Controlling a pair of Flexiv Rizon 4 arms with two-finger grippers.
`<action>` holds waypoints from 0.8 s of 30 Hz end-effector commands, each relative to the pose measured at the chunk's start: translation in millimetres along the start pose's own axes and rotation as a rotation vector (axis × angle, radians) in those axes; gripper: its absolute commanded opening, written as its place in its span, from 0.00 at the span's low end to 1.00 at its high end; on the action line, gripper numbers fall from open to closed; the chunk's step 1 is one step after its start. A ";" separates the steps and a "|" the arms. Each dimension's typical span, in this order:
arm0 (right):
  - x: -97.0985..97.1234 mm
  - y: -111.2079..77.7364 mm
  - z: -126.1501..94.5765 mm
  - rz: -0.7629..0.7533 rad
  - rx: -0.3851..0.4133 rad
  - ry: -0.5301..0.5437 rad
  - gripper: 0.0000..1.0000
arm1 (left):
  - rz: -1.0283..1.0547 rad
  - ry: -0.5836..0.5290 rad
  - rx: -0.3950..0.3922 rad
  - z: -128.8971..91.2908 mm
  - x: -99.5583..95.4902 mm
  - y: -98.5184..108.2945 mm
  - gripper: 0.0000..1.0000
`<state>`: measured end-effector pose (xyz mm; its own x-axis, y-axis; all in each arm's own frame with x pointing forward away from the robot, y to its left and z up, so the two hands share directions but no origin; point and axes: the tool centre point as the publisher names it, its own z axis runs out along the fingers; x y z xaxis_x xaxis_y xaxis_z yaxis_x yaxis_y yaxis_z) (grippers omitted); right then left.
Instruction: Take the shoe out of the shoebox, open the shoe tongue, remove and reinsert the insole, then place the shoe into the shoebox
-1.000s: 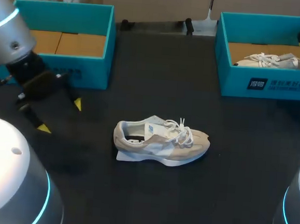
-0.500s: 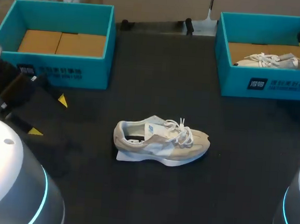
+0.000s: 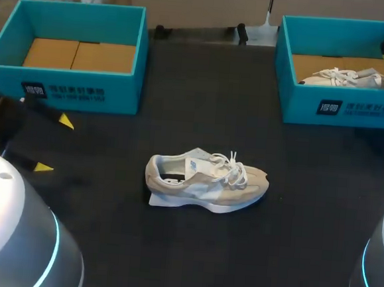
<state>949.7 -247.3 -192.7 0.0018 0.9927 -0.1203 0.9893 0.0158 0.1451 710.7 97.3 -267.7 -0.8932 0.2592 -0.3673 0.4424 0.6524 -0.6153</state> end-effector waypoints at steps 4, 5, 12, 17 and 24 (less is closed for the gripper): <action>0.0 -0.2 0.3 0.000 0.000 -0.001 1.00 | -0.128 -0.039 0.147 9.3 -1.7 29.6 1.00; 0.0 -0.2 0.3 0.000 0.000 -0.001 1.00 | -0.146 -0.034 0.163 10.0 -1.8 31.2 1.00; 0.0 -0.2 0.3 0.000 0.000 -0.001 1.00 | -0.221 -0.027 0.203 16.3 2.4 43.0 1.00; 0.0 -0.2 0.3 0.000 0.000 -0.001 1.00 | -0.293 -0.027 0.249 24.1 11.7 53.3 1.00; 0.0 -0.2 0.3 0.000 0.000 -0.001 1.00 | -0.362 -0.053 0.267 34.8 22.5 67.6 1.00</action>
<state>949.7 -247.3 -192.8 0.0019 0.9927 -0.1203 0.9893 0.0157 0.1451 723.3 121.5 -332.5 -0.9909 0.0242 -0.1320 0.1265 0.4983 -0.8577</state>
